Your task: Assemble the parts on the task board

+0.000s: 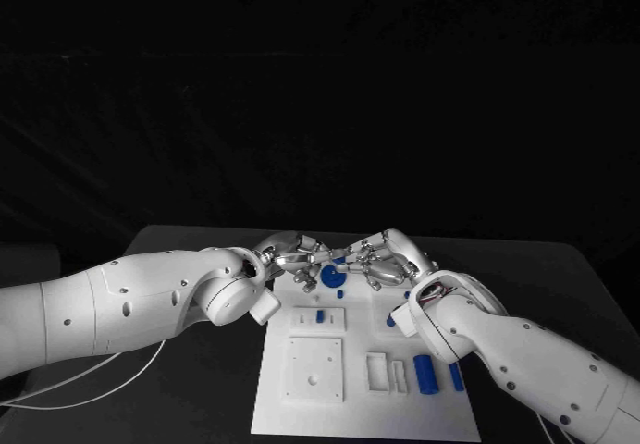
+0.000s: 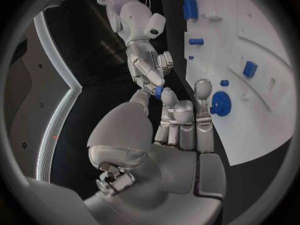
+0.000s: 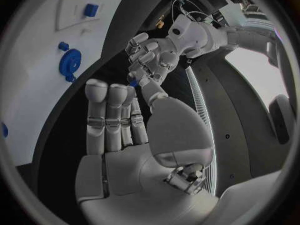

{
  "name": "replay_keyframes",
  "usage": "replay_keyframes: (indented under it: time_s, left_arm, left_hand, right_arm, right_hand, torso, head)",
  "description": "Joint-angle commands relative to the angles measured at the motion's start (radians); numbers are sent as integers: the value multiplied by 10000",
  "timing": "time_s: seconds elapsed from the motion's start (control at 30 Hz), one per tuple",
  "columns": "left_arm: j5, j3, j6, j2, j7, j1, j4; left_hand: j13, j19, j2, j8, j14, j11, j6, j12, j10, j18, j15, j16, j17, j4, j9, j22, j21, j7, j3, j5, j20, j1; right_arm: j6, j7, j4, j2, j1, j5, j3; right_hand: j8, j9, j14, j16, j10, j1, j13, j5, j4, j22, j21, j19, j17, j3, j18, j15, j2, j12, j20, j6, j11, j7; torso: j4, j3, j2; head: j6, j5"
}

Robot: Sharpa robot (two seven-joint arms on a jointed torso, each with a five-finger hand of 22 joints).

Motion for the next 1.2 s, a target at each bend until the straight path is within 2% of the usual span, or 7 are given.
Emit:
replay_keyframes:
  time_s: [0.03,0.27,0.53,0.73,0.97,1.13,1.2]
  left_arm:
    - [262,7,235,22,118,-1,7]
    - [409,7,225,14,189,-1,2]
    - [446,7,256,5,268,-1,-6]
    - [445,7,334,3,269,-1,-11]
    - [381,7,429,19,255,-1,-8]
    - [327,7,468,28,274,-1,3]
    - [318,7,473,36,290,-1,9]
  left_hand:
    - [13,-26,126,133,43,-45,3,-45,24,84,-43,20,28,-60,102,165,45,-63,13,48,-40,-73]
    - [14,-18,319,380,64,-107,-29,-76,65,49,-97,13,59,-239,316,165,57,-156,317,330,-87,74]
    - [29,-11,516,748,111,-191,-183,-140,115,-4,-168,23,138,-910,886,167,91,-256,963,845,-157,215]
    - [60,-16,545,669,140,-202,-201,-181,141,-15,-178,25,193,-1448,1097,168,124,-261,1414,964,-172,125]
    - [62,-30,580,590,117,-191,-225,-228,129,-10,-171,1,158,-1727,1149,168,137,-235,1630,1157,-168,208]
    - [28,-49,681,516,105,-157,-284,-329,142,13,-150,-15,141,-2004,1183,171,147,-152,1974,1850,-152,245]
    - [27,-55,744,535,112,-143,-311,-350,148,29,-139,-11,152,-2114,1229,173,160,-121,2125,1938,-142,195]
  right_arm:
    - [156,37,0,3,0,-41,4]
    - [193,27,12,-23,0,-39,4]
    - [239,4,8,-35,0,-39,4]
    - [272,-13,-10,-44,0,-38,4]
    - [303,-27,-3,-37,1,-38,4]
    - [351,-46,8,-38,1,-38,4]
    - [372,-56,14,-36,1,-37,4]
  right_hand:
    - [30,106,44,-32,23,14,-4,35,-13,625,-66,54,14,55,-149,-4,82,-38,-50,254,-45,-161]
    - [31,107,44,-40,26,4,-3,43,-9,625,-77,56,15,55,-150,-3,84,-35,-50,256,-46,-165]
    - [31,107,44,-40,26,4,-3,43,-9,625,-77,56,15,55,-150,-3,84,-35,-50,256,-46,-165]
    - [28,107,42,-47,23,-3,0,41,-8,625,-86,57,15,44,-151,-2,82,-32,-49,252,-45,-167]
    - [28,107,42,-47,23,-3,0,41,-8,625,-86,57,15,44,-151,-2,82,-32,-49,252,-45,-167]
    - [29,107,42,-54,21,-6,3,43,-6,623,-108,57,17,29,-152,-2,84,-30,-49,250,-45,-168]
    - [28,105,40,-57,16,-18,2,44,3,621,-123,56,16,19,-152,-1,85,-32,-48,246,-42,-171]
  torso:
    - [-1,-2,-1]
    - [0,1,-1]
    - [-5,3,1]
    - [-5,2,-1]
    - [0,5,-3]
    - [-6,1,1]
    - [-8,2,2]
  head:
    - [-15,4]
    - [-21,4]
    - [-37,-7]
    - [-51,-21]
    - [-61,-13]
    - [-79,-3]
    - [-78,-3]
